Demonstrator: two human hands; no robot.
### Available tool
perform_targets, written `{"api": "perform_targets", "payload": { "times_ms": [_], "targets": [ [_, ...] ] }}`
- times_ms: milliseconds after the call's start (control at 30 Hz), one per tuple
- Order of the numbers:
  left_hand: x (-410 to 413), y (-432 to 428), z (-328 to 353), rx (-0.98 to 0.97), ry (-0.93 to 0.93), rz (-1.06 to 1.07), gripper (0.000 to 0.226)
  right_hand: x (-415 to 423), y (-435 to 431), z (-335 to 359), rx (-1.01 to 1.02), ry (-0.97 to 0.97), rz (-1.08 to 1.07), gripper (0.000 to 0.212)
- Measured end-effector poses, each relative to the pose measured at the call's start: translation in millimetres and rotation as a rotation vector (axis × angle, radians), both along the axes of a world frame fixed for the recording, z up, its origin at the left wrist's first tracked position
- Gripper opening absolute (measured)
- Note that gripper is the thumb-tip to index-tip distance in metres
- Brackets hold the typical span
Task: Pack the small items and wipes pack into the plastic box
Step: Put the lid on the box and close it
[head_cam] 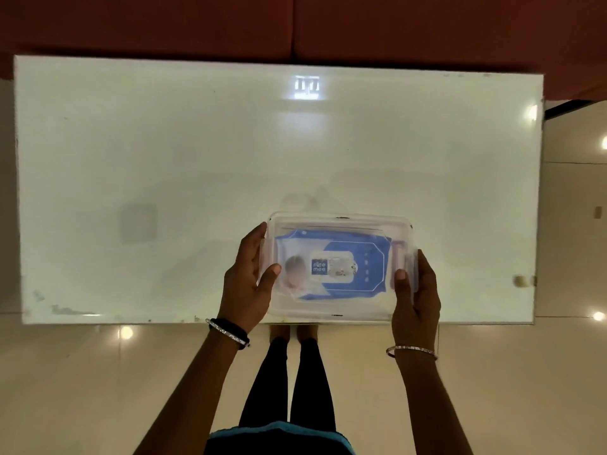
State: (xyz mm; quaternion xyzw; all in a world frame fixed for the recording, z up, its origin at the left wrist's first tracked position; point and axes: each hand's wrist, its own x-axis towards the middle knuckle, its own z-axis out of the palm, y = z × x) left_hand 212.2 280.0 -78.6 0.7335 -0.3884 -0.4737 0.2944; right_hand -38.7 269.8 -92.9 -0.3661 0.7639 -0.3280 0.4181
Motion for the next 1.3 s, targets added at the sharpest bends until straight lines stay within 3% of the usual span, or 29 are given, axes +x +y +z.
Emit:
{"api": "perform_targets", "payload": {
  "times_ms": [300, 600, 833, 933, 1033, 1100, 1167, 1300],
  "targets": [
    [-8, 15, -9, 0.113, 0.075, 0.279, 0.047, -6, -1, -17, -0.029, 0.006, 0.016, 0.048],
    [-1, 20, -16, 0.121, 0.155, 0.254, 0.053, -22, 5, -25, -0.021, -0.196, 0.014, 0.049],
    [-11, 24, -27, 0.165, 0.062, 0.274, 0.059, -23, 6, -34, 0.002, -0.325, -0.018, 0.05],
    [-4, 24, -31, 0.286, 0.268, 0.297, 0.06, -25, 6, -34, 0.032, -0.37, -0.014, 0.05],
    [1, 24, -30, 0.307, 0.466, 0.21, 0.032, -29, 2, -30, 0.115, -0.452, 0.015, 0.056],
    [3, 22, -27, 0.318, 0.433, 0.282, 0.024, -31, -3, -26, 0.159, -0.503, 0.011, 0.053],
    [0, 20, -25, 0.309, 0.331, 0.379, 0.03, -32, -7, -23, 0.198, -0.561, -0.016, 0.041],
    [-26, 23, -17, 0.187, -0.161, 0.361, 0.04, -32, -11, -19, 0.274, -0.708, -0.097, 0.035]
  ]
}}
